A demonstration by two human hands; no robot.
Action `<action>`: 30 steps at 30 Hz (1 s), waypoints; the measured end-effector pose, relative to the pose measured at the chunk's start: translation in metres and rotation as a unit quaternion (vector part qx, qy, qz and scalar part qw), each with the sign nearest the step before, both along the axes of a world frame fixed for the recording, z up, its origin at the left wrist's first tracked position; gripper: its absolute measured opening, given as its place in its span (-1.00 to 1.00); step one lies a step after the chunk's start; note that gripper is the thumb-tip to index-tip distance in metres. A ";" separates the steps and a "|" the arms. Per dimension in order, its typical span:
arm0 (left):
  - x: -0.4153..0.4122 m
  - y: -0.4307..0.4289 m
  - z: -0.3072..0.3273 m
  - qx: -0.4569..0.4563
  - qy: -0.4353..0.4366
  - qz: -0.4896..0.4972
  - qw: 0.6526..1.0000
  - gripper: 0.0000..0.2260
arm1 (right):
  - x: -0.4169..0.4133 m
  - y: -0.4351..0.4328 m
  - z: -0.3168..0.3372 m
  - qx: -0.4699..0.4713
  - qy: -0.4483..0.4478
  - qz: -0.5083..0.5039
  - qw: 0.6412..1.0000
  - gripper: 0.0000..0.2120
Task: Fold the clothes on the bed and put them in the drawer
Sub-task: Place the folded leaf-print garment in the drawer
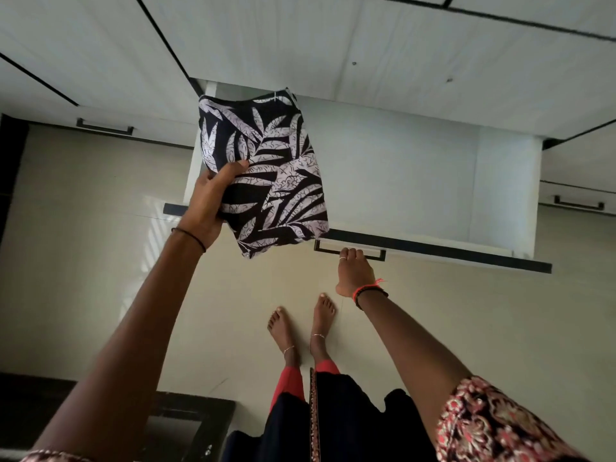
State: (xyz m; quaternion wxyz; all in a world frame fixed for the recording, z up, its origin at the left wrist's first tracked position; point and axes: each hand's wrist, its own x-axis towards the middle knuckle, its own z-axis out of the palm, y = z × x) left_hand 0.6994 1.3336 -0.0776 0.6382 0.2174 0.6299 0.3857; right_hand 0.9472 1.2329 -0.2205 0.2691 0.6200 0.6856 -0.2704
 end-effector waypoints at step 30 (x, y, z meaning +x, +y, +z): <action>0.014 -0.045 0.010 0.013 -0.004 -0.068 0.998 -0.55 | -0.019 -0.120 0.012 -0.027 0.039 -0.106 0.993 -0.27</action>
